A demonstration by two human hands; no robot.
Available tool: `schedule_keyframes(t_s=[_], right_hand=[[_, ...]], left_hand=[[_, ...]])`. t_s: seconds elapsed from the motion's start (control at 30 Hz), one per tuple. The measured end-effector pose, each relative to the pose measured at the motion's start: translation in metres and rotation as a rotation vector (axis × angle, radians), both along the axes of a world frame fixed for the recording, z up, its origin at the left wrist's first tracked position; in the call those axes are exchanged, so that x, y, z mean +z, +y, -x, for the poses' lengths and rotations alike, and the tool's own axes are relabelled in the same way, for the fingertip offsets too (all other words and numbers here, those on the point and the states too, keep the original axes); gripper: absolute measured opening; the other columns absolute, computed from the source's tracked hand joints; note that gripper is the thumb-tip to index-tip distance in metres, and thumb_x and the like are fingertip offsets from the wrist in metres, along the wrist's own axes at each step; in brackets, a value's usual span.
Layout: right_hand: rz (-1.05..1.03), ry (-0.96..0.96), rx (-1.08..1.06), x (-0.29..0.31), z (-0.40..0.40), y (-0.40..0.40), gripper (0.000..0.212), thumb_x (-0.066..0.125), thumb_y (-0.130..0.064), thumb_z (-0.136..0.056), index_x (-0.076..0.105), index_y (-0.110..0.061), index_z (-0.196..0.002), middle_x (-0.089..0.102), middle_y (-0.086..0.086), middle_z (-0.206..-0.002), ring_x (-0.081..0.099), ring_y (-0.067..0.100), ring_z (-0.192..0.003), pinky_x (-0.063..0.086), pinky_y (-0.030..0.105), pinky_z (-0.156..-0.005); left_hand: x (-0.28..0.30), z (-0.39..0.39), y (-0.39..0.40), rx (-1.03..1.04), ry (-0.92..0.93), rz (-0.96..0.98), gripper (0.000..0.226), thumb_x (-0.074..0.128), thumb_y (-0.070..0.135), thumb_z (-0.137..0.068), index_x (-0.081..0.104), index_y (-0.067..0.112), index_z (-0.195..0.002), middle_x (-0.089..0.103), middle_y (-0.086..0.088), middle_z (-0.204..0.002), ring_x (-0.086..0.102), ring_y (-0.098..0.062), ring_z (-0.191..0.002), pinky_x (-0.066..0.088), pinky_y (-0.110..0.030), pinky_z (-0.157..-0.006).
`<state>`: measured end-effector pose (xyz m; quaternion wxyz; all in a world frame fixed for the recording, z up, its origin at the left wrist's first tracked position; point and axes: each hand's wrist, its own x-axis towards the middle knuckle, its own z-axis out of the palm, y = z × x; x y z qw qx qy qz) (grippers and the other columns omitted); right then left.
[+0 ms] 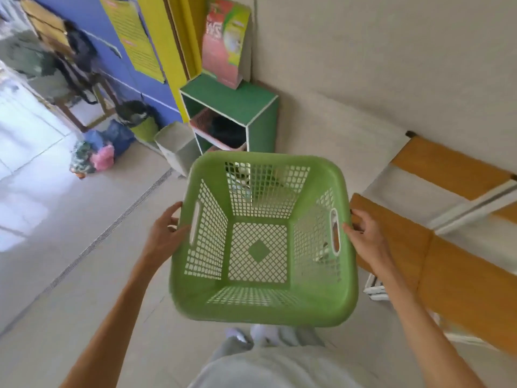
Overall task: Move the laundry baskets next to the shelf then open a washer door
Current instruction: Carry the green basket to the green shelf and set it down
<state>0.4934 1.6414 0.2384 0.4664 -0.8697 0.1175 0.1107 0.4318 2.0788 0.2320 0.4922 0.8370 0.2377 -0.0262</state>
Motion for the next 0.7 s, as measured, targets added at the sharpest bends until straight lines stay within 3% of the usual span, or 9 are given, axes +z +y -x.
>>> schedule_keyframes(t_s=[0.07, 0.2, 0.33, 0.5, 0.63, 0.7], right_hand=[[-0.014, 0.017, -0.081, -0.008, -0.009, -0.004, 0.052, 0.064, -0.022, -0.091, 0.045, -0.025, -0.139, 0.071, -0.005, -0.097, 0.069, 0.012, -0.079, 0.056, 0.033, -0.068], [-0.035, 0.064, -0.235, -0.025, -0.030, -0.019, 0.058, 0.064, -0.014, -0.091, 0.038, -0.024, -0.143, 0.072, 0.004, -0.104, 0.073, 0.020, -0.076, 0.061, 0.045, -0.069], [-0.038, 0.114, -0.368, -0.036, -0.067, -0.030, 0.063, 0.062, -0.005, -0.092, 0.034, -0.016, -0.147, 0.068, 0.005, -0.101, 0.072, 0.022, -0.078, 0.061, 0.041, -0.066], [-0.028, 0.233, -0.456, -0.062, -0.123, -0.038, 0.060, 0.061, -0.005, -0.091, 0.036, -0.014, -0.145, 0.068, 0.005, -0.101, 0.071, 0.022, -0.080, 0.061, 0.045, -0.074], [0.042, 0.338, -0.435, -0.089, -0.170, -0.040, 0.055, 0.059, -0.009, -0.094, 0.037, -0.016, -0.144, 0.067, 0.003, -0.101, 0.070, 0.017, -0.073, 0.058, 0.030, -0.056], [0.063, 0.391, -0.424, -0.112, -0.196, -0.043, 0.054, 0.058, -0.011, -0.095, 0.036, -0.017, -0.143, 0.067, 0.002, -0.095, 0.072, 0.017, -0.069, 0.058, 0.030, -0.051]], left_hand=[[-0.007, -0.054, 0.000, -0.086, -0.003, -0.034, 0.056, 0.062, 0.005, -0.091, 0.050, 0.024, -0.143, 0.065, -0.004, -0.085, 0.060, -0.013, -0.062, 0.058, -0.034, -0.059], [-0.023, -0.161, -0.024, -0.252, -0.012, -0.081, 0.053, 0.060, 0.011, -0.092, 0.053, 0.032, -0.140, 0.069, -0.006, -0.093, 0.064, -0.002, -0.050, 0.052, -0.018, -0.044], [-0.042, -0.250, -0.050, -0.420, 0.027, -0.073, 0.051, 0.061, 0.015, -0.093, 0.052, 0.029, -0.141, 0.071, -0.010, -0.102, 0.071, -0.018, -0.069, 0.061, -0.034, -0.053], [-0.076, -0.332, -0.066, -0.561, 0.123, -0.079, 0.052, 0.059, 0.017, -0.093, 0.048, 0.026, -0.143, 0.071, -0.007, -0.110, 0.072, -0.022, -0.083, 0.063, -0.042, -0.063], [-0.113, -0.380, -0.073, -0.621, 0.221, -0.111, 0.056, 0.060, 0.014, -0.090, 0.046, 0.025, -0.143, 0.071, -0.006, -0.113, 0.072, -0.026, -0.092, 0.063, -0.043, -0.067], [-0.135, -0.404, -0.081, -0.659, 0.270, -0.125, 0.059, 0.058, 0.008, -0.091, 0.042, 0.022, -0.146, 0.069, -0.009, -0.119, 0.070, -0.028, -0.096, 0.063, -0.042, -0.067]])
